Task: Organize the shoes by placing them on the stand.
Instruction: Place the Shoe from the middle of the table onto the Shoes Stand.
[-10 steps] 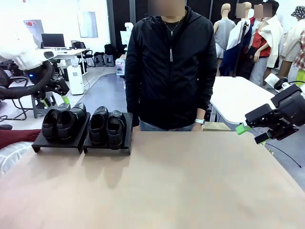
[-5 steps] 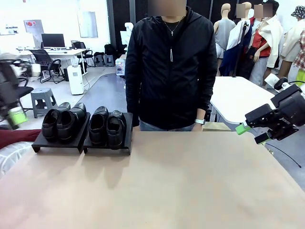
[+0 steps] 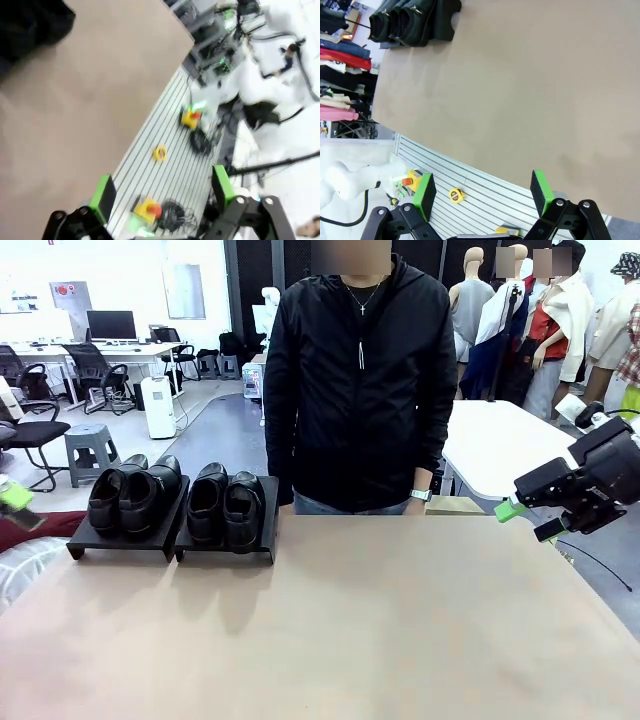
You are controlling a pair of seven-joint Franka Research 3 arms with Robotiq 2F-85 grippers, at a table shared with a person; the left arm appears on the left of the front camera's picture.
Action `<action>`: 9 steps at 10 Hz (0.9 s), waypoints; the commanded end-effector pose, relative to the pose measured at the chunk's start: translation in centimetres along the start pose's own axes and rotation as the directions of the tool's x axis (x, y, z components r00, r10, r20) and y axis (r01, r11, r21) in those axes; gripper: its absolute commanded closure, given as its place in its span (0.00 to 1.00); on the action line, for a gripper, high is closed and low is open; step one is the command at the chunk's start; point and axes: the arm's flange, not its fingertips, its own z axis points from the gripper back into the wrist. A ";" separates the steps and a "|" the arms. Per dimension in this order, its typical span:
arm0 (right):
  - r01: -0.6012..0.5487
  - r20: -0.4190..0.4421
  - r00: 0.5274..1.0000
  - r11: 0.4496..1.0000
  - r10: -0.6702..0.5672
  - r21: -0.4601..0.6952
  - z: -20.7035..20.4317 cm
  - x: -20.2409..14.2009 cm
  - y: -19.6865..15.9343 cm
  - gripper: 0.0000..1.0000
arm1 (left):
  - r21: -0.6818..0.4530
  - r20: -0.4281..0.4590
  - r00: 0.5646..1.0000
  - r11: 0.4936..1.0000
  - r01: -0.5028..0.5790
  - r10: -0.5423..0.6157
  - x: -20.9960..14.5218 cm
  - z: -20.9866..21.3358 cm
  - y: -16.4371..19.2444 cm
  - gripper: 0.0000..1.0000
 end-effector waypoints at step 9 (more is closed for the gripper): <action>-0.012 0.007 1.000 0.999 0.012 0.033 0.1 0.3 0.0 0.00 | 0.004 0.052 0.998 1.000 -0.024 0.023 1.6 -1.1 1.3 0.00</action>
